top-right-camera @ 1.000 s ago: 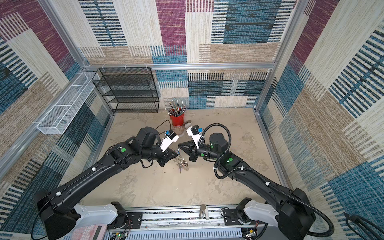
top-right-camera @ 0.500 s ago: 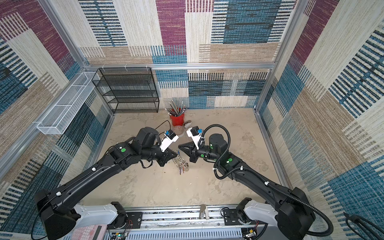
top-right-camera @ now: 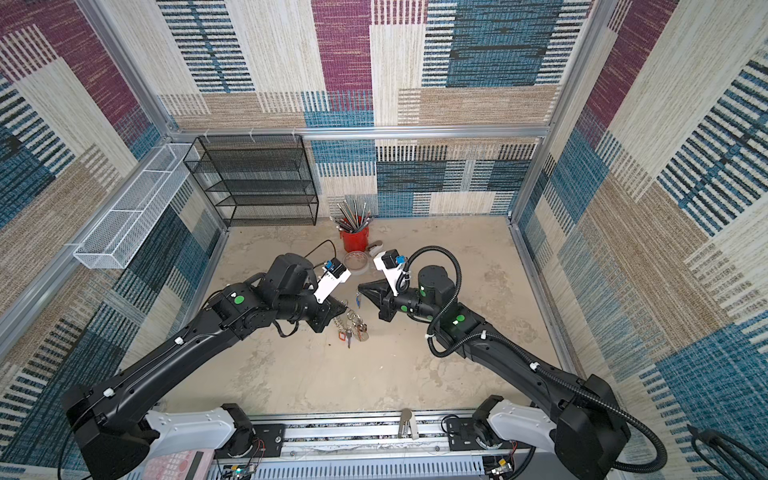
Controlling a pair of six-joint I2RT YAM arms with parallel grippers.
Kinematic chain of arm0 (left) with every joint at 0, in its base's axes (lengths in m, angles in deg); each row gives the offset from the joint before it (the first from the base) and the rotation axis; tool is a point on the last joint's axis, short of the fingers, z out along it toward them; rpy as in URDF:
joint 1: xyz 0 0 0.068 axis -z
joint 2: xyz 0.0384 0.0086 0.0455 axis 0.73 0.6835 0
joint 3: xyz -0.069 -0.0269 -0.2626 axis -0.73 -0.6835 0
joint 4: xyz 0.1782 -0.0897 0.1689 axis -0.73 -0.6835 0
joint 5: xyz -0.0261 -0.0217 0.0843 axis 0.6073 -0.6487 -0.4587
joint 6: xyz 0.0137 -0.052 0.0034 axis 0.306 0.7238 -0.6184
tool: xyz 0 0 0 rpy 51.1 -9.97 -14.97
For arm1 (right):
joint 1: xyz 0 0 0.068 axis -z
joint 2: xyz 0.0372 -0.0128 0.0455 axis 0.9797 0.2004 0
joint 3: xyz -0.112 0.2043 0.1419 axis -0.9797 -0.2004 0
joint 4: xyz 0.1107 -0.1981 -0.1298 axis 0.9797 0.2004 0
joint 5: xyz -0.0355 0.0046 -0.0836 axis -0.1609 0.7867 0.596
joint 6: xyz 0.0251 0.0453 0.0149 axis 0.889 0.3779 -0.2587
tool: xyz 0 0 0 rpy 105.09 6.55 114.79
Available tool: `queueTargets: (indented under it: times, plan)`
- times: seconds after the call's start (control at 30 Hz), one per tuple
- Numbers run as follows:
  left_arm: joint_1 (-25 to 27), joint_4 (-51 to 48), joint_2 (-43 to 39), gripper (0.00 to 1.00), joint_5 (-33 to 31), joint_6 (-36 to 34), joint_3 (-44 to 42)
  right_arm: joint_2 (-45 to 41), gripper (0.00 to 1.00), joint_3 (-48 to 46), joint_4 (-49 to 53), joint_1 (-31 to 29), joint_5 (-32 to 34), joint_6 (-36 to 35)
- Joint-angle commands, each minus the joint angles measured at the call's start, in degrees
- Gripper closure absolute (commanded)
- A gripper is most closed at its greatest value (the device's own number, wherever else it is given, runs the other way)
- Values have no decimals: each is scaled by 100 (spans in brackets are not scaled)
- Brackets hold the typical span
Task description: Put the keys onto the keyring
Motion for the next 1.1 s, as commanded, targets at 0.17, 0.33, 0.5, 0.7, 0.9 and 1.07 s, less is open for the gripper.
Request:
queueTargets:
  times: [0.17, 0.33, 0.5, 0.7, 0.9, 1.07]
  plan:
    - [4, 91, 135, 100, 171, -119, 169, 131, 100, 63, 100, -30, -323, -339]
    - [4, 100, 234, 100, 162, -108, 213, 160, 100, 21, 23, -39, -514, -331]
    - [4, 82, 351, 100, 153, -108, 254, 115, 100, -63, -94, -39, -666, -271]
    - [4, 109, 391, 100, 194, -75, 267, 168, 100, -71, -113, -39, -731, -251]
    - [4, 115, 413, 100, 221, -90, 230, 281, 100, -46, -235, -39, -785, -172]
    - [4, 143, 387, 100, 241, -127, 173, 331, 100, -43, -287, -39, -695, -77]
